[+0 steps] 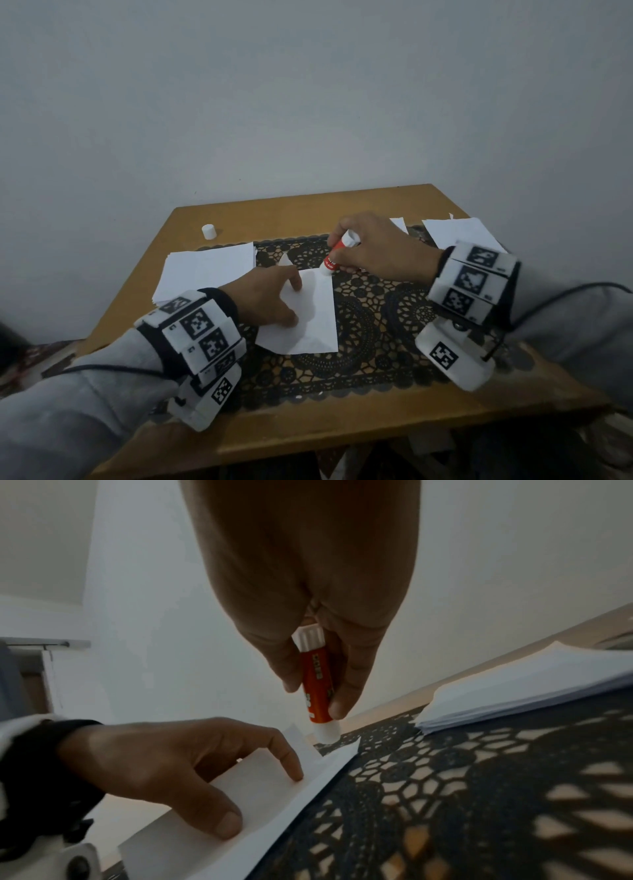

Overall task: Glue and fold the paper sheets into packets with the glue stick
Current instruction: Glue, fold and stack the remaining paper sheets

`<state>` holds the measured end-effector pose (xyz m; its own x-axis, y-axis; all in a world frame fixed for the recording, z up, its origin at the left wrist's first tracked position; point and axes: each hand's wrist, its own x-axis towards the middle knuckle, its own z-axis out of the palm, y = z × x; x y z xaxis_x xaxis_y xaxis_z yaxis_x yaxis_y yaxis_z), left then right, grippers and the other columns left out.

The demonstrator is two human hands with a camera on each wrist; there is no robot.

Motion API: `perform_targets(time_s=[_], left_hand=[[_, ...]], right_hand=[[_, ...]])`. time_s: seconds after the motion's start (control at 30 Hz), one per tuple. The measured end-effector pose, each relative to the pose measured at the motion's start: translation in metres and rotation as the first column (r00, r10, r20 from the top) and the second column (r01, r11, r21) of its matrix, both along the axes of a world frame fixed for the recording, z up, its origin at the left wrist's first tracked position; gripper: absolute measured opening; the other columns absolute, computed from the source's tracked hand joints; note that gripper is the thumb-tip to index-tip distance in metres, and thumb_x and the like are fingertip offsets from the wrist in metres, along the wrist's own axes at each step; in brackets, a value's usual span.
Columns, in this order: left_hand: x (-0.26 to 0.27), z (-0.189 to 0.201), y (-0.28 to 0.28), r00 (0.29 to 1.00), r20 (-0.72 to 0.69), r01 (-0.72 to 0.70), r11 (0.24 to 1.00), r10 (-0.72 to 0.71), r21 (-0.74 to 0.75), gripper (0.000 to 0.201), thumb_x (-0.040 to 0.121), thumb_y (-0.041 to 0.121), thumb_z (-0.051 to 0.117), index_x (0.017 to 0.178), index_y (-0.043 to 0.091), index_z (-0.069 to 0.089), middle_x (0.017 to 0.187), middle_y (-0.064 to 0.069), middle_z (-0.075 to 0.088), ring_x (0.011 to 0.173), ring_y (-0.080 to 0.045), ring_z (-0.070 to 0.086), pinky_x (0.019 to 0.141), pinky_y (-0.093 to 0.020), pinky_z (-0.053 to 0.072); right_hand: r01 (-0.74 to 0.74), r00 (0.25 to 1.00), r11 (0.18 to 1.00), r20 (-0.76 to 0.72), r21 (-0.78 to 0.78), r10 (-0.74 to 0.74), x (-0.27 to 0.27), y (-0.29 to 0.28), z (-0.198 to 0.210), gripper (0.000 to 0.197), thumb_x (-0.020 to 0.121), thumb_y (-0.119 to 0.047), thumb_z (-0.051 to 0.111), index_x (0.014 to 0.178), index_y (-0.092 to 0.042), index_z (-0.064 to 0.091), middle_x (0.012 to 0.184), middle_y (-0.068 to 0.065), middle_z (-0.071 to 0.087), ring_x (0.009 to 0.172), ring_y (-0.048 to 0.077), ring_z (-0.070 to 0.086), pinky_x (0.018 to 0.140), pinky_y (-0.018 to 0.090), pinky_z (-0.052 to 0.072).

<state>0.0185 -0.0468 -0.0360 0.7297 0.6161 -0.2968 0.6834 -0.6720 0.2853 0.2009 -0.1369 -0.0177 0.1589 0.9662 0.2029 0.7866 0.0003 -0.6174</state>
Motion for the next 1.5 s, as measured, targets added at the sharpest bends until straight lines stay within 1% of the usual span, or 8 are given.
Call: perform_targets(time_s=[0.23,0.43,0.63,0.97,1.07,1.17,1.3,1.5], left_hand=[[0.001,-0.001,0.002,1.0,-0.016,0.005,1.0,-0.005,-0.005,0.051,0.081,0.034,0.072,0.125,0.028,0.046,0.13,-0.001,0.05,0.101,-0.016,0.047,0.085,-0.027,0.043],[0.0,-0.001,0.003,1.0,-0.011,0.02,1.0,-0.02,-0.006,0.05,0.082,0.033,0.072,0.125,0.026,0.047,0.129,-0.001,0.049,0.099,-0.016,0.046,0.081,-0.025,0.04],[0.001,-0.002,0.004,1.0,-0.009,0.014,1.0,-0.015,-0.008,0.05,0.081,0.033,0.073,0.124,0.026,0.049,0.13,-0.001,0.049,0.101,-0.016,0.046,0.082,-0.026,0.04],[0.003,-0.004,0.009,1.0,-0.006,0.01,1.0,-0.01,0.0,0.048,0.08,0.034,0.074,0.122,0.027,0.052,0.134,0.0,0.048,0.111,-0.018,0.047,0.088,-0.027,0.04],[0.005,-0.001,0.014,0.994,0.105,-0.023,1.0,0.024,-0.013,0.037,0.081,0.028,0.074,0.115,0.024,0.061,0.133,0.003,0.049,0.117,-0.018,0.047,0.091,-0.026,0.038],[0.009,0.007,0.021,0.913,0.4,-0.059,0.996,0.08,-0.065,0.017,0.08,0.013,0.073,0.093,0.024,0.069,0.117,0.004,0.06,0.111,-0.02,0.055,0.091,-0.034,0.047],[0.01,0.02,0.03,0.831,0.556,0.014,0.996,0.036,-0.085,0.031,0.077,0.003,0.071,0.072,0.034,0.071,0.095,0.004,0.07,0.093,-0.02,0.064,0.086,-0.047,0.054],[-0.004,0.023,0.028,0.932,0.346,0.15,0.984,-0.108,-0.098,0.034,0.077,-0.002,0.069,0.088,0.029,0.075,0.106,0.012,0.068,0.093,-0.007,0.063,0.079,-0.019,0.053]], right_hand=[[0.039,0.986,0.998,0.165,-0.047,-0.031,-0.009,0.022,-0.013,0.012,0.088,-0.02,0.068,0.098,-0.015,0.064,0.103,-0.002,0.056,0.094,0.014,0.05,0.07,0.023,0.035],[0.017,0.983,0.997,0.185,-0.069,-0.004,-0.01,0.023,-0.018,0.01,0.091,-0.018,0.061,0.1,-0.013,0.059,0.098,-0.001,0.058,0.083,0.013,0.051,0.057,0.017,0.033],[-0.025,0.988,0.997,0.15,-0.068,0.035,-0.013,0.012,-0.022,0.009,0.089,-0.018,0.065,0.095,-0.015,0.059,0.096,-0.003,0.063,0.078,0.005,0.052,0.059,0.017,0.035],[-0.118,0.988,0.986,0.09,-0.114,0.129,-0.031,-0.025,-0.016,0.012,0.087,-0.02,0.067,0.096,-0.016,0.062,0.096,-0.005,0.064,0.084,0.008,0.059,0.078,0.031,0.054],[-0.133,0.988,0.981,0.062,-0.142,0.142,-0.035,-0.033,-0.014,0.012,0.087,-0.022,0.068,0.097,-0.019,0.062,0.096,-0.007,0.064,0.084,0.007,0.06,0.078,0.029,0.055],[-0.155,0.984,0.971,0.062,-0.181,0.169,-0.037,-0.039,-0.012,0.012,0.088,-0.023,0.067,0.098,-0.019,0.062,0.097,-0.007,0.063,0.085,0.008,0.06,0.077,0.025,0.053],[-0.162,0.984,0.968,0.045,-0.19,0.173,-0.037,-0.042,-0.011,0.01,0.088,-0.022,0.065,0.097,-0.019,0.062,0.096,-0.008,0.061,0.085,0.007,0.059,0.075,0.02,0.05],[-0.113,0.983,0.966,-0.17,-0.234,0.074,-0.015,-0.039,-0.012,0.007,0.092,-0.016,0.061,0.092,-0.009,0.062,0.087,0.006,0.072,0.068,0.017,0.072,0.068,0.036,0.061]])
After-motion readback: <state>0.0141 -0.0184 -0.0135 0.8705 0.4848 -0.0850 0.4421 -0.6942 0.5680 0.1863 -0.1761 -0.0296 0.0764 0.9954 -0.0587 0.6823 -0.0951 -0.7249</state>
